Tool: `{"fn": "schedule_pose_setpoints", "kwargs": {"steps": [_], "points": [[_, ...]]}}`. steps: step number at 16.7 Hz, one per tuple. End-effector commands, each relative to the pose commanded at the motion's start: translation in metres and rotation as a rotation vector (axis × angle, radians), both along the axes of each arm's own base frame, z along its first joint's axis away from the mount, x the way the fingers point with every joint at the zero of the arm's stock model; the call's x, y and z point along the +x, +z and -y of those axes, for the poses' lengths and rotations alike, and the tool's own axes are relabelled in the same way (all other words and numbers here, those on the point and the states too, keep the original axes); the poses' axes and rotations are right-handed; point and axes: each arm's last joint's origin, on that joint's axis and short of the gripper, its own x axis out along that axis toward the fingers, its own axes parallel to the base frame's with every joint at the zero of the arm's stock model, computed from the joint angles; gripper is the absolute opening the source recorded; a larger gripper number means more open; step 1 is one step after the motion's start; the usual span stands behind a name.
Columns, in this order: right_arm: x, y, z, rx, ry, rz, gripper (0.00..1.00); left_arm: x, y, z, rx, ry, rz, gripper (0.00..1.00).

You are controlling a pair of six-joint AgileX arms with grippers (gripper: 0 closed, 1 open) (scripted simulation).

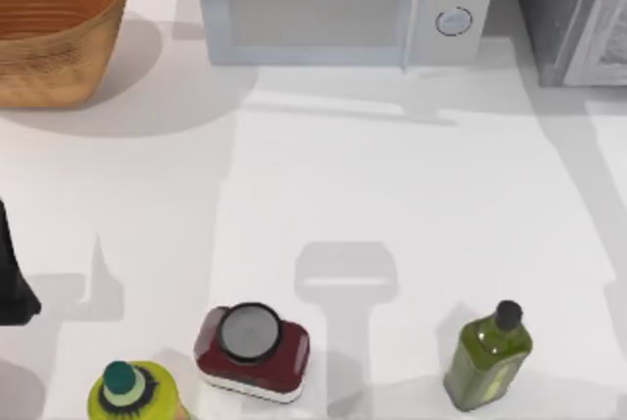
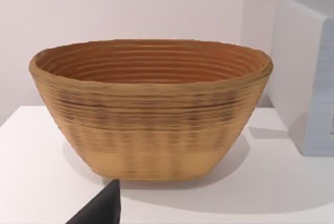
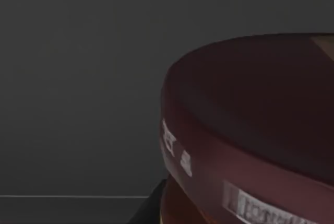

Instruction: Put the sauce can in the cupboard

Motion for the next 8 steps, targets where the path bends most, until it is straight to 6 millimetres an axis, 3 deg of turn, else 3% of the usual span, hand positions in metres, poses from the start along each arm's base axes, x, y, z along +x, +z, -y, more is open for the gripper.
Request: {"fn": "schedule_pose_setpoints", "kwargs": {"steps": [2,4,8], "points": [[0.035,-0.012,-0.002,-0.002,0.003,-0.025,0.00,0.000,0.000,0.000,0.000,0.000,0.000,1.00],[0.057,-0.016,0.004,0.005,-0.016,-0.013,0.00,0.000,0.000,0.000,0.000,0.000,0.000,1.00],[0.070,-0.019,0.005,0.004,0.000,-0.002,0.00,0.000,0.000,0.000,0.000,0.000,0.000,1.00]]}}
